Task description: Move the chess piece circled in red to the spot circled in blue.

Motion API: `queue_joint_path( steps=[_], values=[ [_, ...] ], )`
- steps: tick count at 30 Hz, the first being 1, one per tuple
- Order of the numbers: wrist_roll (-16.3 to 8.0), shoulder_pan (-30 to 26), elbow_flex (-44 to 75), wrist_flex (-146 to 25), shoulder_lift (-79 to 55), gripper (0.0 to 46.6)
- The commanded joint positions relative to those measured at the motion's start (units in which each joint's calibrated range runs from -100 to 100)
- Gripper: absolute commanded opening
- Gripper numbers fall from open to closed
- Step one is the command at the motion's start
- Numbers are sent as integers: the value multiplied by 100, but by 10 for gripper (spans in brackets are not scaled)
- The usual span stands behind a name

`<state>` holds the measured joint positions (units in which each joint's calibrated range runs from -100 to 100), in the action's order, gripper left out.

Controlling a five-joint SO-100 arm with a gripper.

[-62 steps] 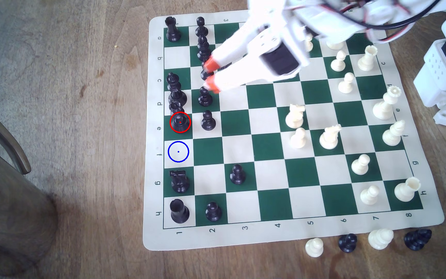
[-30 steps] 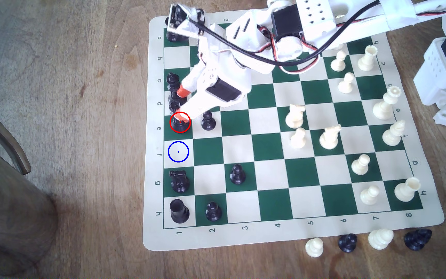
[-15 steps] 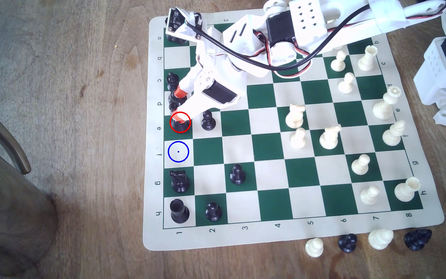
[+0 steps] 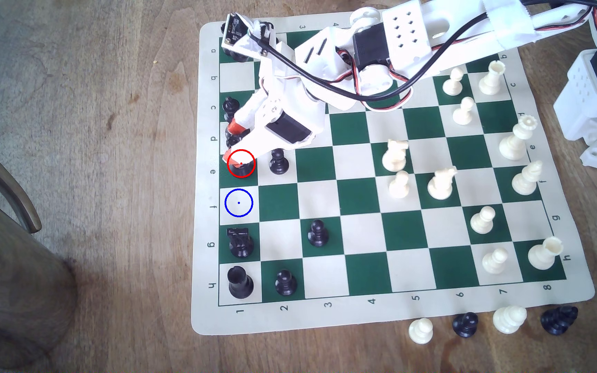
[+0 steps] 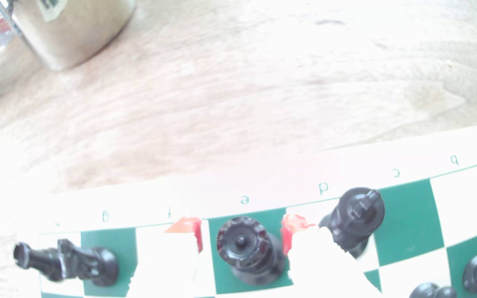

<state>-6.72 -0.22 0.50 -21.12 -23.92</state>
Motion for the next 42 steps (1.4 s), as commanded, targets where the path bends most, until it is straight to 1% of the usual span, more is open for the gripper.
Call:
queue_joint_path(
  steps=[1, 2, 4, 5, 6, 13, 18, 23, 29, 33, 37, 42],
  values=[
    [0, -29, 23, 80, 227, 122],
    [5, -29, 23, 80, 227, 117],
    [20, -52, 14, 39, 244, 86],
    [34, -76, 14, -10, 253, 30],
    [39, -83, 5, -26, 261, 2],
    [39, -123, -23, -26, 304, 2],
    [0, -83, 168, -42, 618, 5],
    [-5, -29, 703, -427, 1051, 12],
    [-5, -138, 766, -567, 1441, 15],
    [-5, -318, 812, -591, 1390, 16],
    [29, -498, 1156, -780, 1263, 14],
    [34, -521, 1120, -804, 1034, 14]
  ],
)
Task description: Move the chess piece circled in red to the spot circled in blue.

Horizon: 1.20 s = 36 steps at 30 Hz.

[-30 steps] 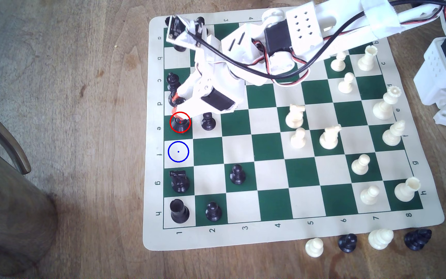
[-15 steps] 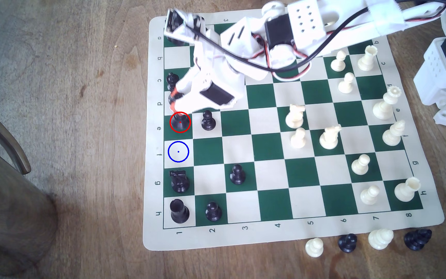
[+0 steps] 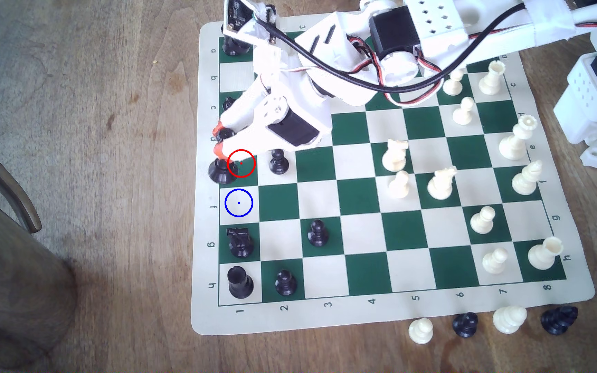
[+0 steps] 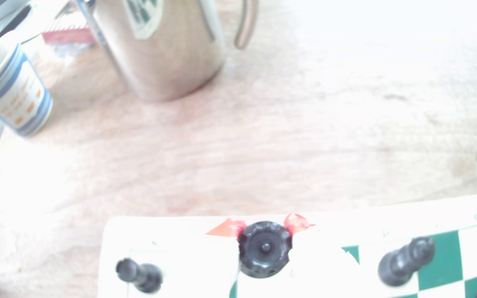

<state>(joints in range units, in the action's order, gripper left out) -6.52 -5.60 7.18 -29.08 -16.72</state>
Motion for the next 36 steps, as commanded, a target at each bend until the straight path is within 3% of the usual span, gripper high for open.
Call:
queue_joint_path(
  steps=[1, 10, 36],
  values=[
    [10, 25, 442, -7, 228, 13],
    [20, -61, 442, 107, -527, 16],
    [-5, -85, 496, 517, -824, 20]
  ],
)
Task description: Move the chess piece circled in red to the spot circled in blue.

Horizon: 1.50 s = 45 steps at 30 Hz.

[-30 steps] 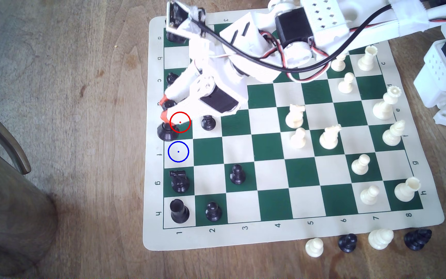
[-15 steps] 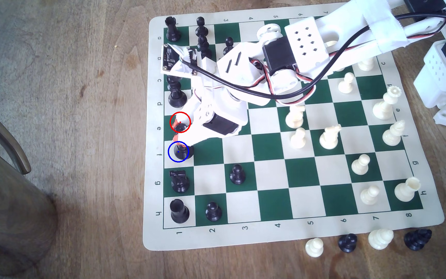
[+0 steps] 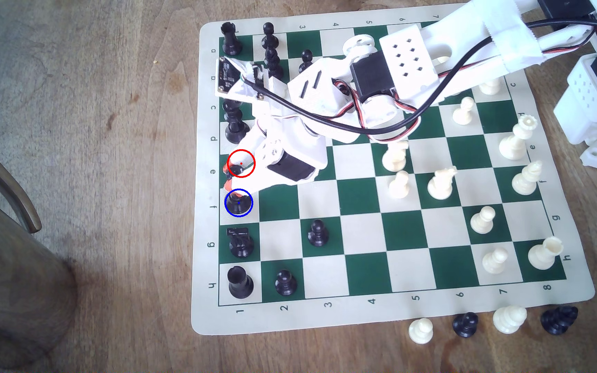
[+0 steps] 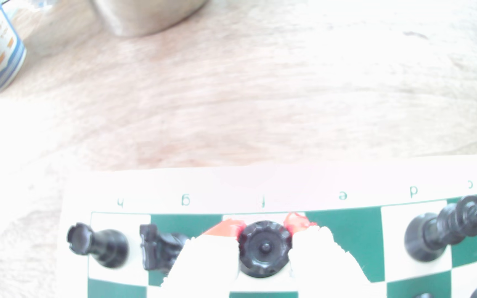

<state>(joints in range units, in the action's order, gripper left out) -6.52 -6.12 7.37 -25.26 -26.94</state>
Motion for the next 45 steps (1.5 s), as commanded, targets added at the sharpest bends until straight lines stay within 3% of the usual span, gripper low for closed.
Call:
queue_joint_path(
  steps=[1, 6, 12, 15, 28, 36, 45],
  values=[
    [-5, -33, 478, 143, 198, 21],
    [0, -41, 460, 143, 156, 26],
    [-20, 14, 279, 315, 223, 141],
    [-20, 29, 234, 372, 257, 169],
    [-24, 131, -238, 593, 818, 206],
    [15, 280, -1870, 962, 2685, 219],
    [63, -237, -4871, 1068, 5631, 219]
  ],
)
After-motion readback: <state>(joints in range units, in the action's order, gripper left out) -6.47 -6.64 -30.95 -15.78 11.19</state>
